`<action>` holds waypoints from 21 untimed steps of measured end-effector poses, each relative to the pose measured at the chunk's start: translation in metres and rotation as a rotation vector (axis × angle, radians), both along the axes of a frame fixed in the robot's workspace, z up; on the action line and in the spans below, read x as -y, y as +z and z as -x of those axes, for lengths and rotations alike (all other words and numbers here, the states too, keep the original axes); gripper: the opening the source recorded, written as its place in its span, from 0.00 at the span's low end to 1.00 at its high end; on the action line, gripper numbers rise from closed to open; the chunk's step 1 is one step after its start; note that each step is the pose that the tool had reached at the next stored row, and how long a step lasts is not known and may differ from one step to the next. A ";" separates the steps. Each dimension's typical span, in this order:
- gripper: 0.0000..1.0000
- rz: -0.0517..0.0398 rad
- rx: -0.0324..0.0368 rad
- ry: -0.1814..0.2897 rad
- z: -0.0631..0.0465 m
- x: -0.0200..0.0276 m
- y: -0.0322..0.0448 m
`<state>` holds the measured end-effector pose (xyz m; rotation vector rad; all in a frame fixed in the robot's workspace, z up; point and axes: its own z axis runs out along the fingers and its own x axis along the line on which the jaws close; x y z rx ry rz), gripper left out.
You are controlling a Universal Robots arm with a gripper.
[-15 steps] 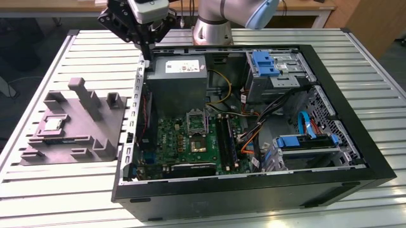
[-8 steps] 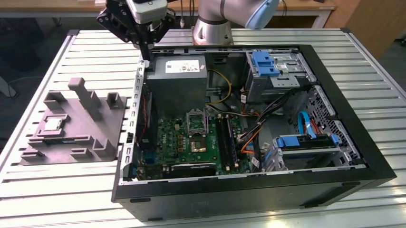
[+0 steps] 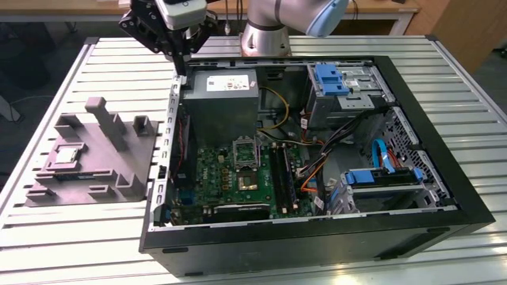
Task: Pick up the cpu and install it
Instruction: 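Reach for the cpu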
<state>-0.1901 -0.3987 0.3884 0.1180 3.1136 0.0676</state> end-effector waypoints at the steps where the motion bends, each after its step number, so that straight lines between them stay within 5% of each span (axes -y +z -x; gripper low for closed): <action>1: 0.11 0.0000 0.0000 0.000 0.000 0.0000 0.0000; 21: 0.11 0.0000 0.0000 0.000 0.004 0.0000 -0.0002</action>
